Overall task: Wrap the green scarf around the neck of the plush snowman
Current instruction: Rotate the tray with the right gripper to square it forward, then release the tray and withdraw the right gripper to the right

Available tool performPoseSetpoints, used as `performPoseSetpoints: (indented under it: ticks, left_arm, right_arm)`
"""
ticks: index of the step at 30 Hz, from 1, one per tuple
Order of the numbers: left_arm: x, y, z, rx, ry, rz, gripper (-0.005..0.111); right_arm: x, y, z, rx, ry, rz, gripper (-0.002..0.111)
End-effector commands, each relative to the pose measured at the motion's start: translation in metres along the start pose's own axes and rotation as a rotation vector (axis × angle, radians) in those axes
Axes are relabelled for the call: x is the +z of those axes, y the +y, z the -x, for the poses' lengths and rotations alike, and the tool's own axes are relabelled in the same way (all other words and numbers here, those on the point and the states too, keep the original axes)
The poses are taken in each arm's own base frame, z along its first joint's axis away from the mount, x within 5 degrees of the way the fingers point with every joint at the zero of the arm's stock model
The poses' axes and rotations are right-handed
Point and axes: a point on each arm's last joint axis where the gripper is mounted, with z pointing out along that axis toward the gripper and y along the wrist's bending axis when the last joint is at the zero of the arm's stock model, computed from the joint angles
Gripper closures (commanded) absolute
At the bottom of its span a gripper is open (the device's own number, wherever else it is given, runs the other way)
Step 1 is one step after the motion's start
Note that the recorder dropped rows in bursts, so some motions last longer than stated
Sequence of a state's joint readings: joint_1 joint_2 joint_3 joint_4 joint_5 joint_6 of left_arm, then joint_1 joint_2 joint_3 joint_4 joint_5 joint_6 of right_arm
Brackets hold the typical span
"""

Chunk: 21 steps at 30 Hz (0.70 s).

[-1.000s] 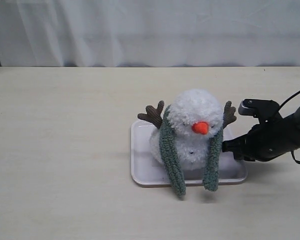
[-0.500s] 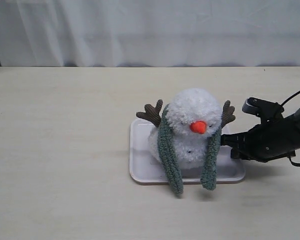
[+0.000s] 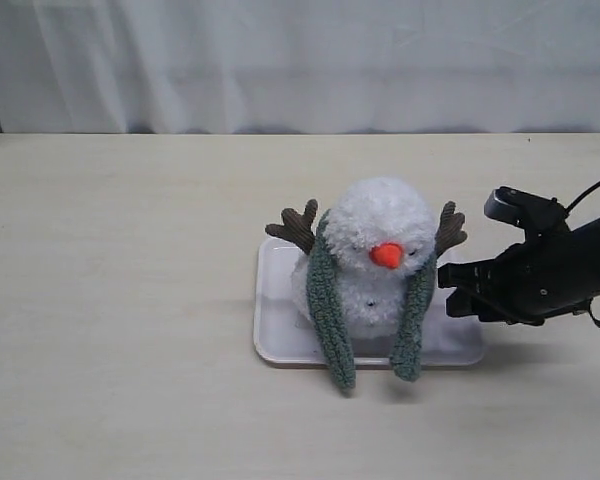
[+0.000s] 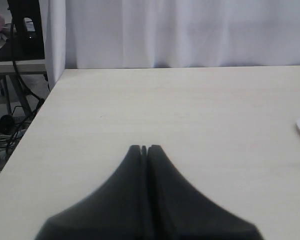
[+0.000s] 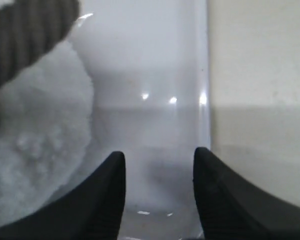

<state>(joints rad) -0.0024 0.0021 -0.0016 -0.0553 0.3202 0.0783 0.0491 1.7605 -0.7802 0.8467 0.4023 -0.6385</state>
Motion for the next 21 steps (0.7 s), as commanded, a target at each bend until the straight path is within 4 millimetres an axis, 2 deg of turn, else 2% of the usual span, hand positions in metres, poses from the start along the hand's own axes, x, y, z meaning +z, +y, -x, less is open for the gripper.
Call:
performPoseSetpoints:
  ticks: [1,10,21]
  left_arm:
    - [0.000,0.000,0.001,-0.003,-0.013,-0.004,0.107]
    - [0.000,0.000,0.001,-0.003,-0.013,-0.004,0.107]
    - [0.000,0.000,0.001,-0.003,-0.013,-0.004,0.107]
  right_arm:
    - [-0.020,0.009,-0.003,-0.067,0.024,0.038,0.066]
    - [-0.071,0.020,-0.007,-0.122,-0.005,-0.010,0.066]
    - [-0.155,0.045,-0.016,-0.215,-0.287,0.028,0.066]
